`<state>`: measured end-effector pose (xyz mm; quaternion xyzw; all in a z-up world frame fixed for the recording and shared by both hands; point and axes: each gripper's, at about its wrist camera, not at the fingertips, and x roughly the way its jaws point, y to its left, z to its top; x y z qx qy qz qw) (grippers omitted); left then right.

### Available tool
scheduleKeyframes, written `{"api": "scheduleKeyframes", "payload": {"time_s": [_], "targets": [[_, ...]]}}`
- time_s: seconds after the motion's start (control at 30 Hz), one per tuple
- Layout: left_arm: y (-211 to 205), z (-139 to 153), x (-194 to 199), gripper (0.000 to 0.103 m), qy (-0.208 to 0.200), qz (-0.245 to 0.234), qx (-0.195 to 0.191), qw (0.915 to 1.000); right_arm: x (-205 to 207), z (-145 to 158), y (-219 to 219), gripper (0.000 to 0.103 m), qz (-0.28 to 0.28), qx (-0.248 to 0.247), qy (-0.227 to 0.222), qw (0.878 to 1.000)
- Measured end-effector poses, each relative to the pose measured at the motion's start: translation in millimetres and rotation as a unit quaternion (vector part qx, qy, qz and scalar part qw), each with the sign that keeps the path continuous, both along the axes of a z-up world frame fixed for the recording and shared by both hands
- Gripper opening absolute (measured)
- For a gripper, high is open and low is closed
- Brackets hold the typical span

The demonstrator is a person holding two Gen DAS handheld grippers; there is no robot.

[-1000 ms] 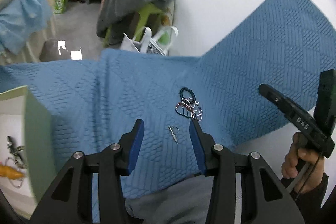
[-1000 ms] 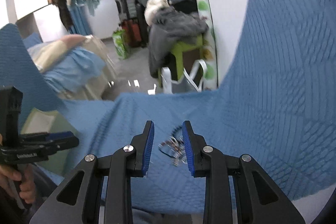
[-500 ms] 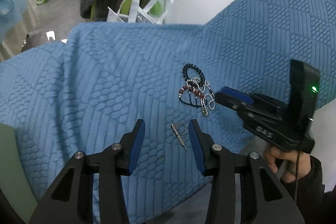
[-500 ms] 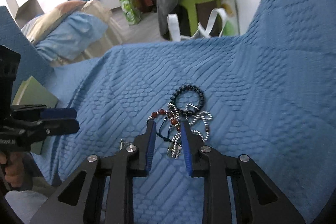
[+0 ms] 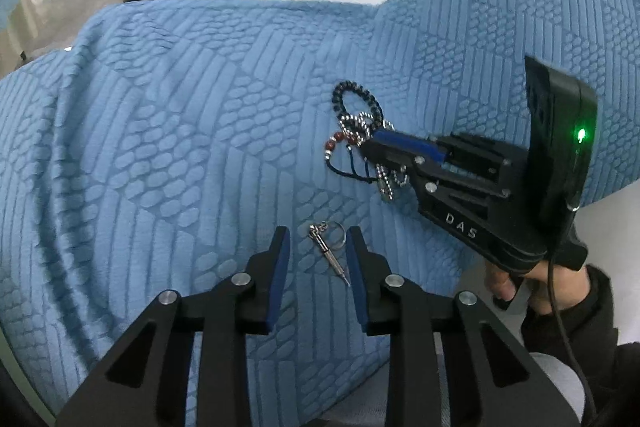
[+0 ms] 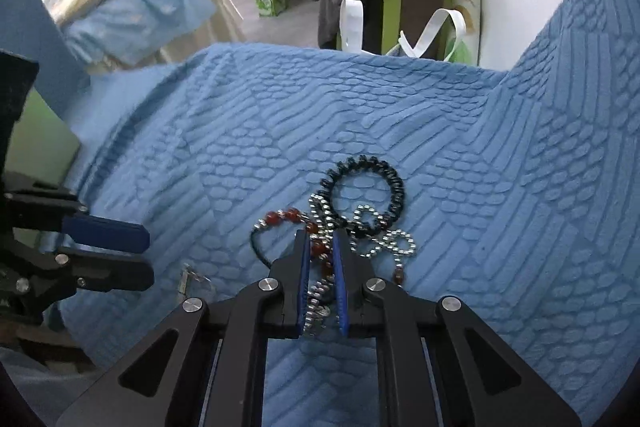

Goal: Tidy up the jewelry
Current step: 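Grasp the silver pin with the left tool while the right tool grips the red-bead bracelet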

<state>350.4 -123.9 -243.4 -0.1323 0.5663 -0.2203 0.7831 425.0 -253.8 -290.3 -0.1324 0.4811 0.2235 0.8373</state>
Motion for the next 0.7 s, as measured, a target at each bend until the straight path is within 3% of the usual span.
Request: {"api": "scheduleKeyframes", "payload": {"time_s": [0.13,0.37,0.7], "targets": [[-11,-4,-2,0.03,-0.002,-0.018,0.018,0.9997,1,-4,0,0.012,0.01,-0.035,0.001,0.999],[-20,-11,-3,0.03,0.003,-0.022,0.039,0.999,-4,-4,-6,0.006,0.016,-0.023,0.003,1.0],[-29,-11,-1,0.028,-0.005,-0.022,0.064,0.9977,-19,24,-34,0.005,-0.052,0.053,-0.013,0.997]]}}
